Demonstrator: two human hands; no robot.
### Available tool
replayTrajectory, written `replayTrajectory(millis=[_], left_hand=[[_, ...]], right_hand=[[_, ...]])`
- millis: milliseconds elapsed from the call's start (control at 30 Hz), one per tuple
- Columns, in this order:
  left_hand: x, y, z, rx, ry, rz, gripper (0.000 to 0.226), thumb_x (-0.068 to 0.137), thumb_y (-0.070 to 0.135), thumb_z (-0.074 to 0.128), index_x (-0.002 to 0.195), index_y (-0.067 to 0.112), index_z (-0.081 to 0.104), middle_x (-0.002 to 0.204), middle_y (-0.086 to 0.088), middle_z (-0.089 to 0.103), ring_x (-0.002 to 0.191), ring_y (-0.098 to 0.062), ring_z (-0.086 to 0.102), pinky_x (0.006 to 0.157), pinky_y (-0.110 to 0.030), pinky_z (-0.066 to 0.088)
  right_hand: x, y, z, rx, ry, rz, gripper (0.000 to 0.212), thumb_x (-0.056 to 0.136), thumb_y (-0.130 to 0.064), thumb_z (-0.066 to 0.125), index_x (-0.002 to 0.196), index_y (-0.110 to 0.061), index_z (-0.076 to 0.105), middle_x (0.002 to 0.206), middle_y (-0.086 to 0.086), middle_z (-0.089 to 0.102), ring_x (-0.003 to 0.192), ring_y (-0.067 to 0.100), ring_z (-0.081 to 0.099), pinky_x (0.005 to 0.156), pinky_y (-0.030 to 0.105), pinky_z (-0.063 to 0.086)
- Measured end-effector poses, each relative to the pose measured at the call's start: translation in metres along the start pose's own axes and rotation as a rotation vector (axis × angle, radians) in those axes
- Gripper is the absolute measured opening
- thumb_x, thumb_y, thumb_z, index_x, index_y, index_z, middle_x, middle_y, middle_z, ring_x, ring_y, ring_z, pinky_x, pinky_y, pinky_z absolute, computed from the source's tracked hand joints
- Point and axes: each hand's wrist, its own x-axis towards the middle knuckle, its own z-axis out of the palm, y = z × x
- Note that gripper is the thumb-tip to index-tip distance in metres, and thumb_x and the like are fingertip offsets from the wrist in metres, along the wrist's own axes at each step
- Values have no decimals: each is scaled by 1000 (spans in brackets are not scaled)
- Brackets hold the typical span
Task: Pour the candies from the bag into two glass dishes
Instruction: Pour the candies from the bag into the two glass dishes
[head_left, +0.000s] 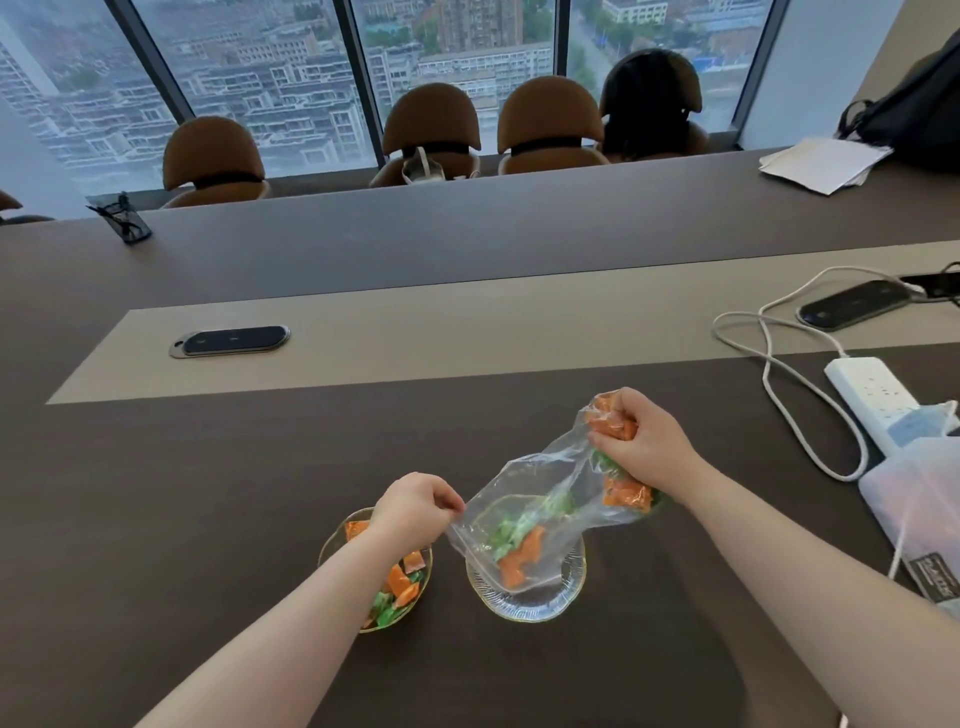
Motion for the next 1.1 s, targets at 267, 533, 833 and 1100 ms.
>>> replayTrajectory(millis=[267,533,833,1100], left_hand=[[-3,3,28,97,-54,-27,22,78,22,57,65,37,64,79,14,67,89,-13,64,80,-32,56],[-5,-1,31,114,-107,6,40,79,43,64,117,28,62,115,9,64,110,-13,59,92,-30,50],[-17,76,-22,-670,-5,210,57,89,44,52,140,24,40,124,13,53,117,-5,51,101,-24,38],[-13,90,-23,-821,116,197,8,77,21,75,83,16,73,81,1,72,75,-9,65,65,-14,50]], right_hand=[[-2,-10,-4,-226,-110,-127,47,71,-44,74,105,-32,44,78,-21,56,69,-3,53,69,26,41],[-1,-29,-4,-324,-218,-248,51,71,-42,74,113,-29,47,82,-16,56,82,16,53,76,30,42],[-7,-60,-2,-365,-296,-337,65,76,-37,72,129,-27,35,96,-8,49,76,13,49,70,25,34],[-4,-62,1,-294,-347,-358,73,68,-36,78,127,-29,36,94,-17,52,76,2,50,73,27,41]])
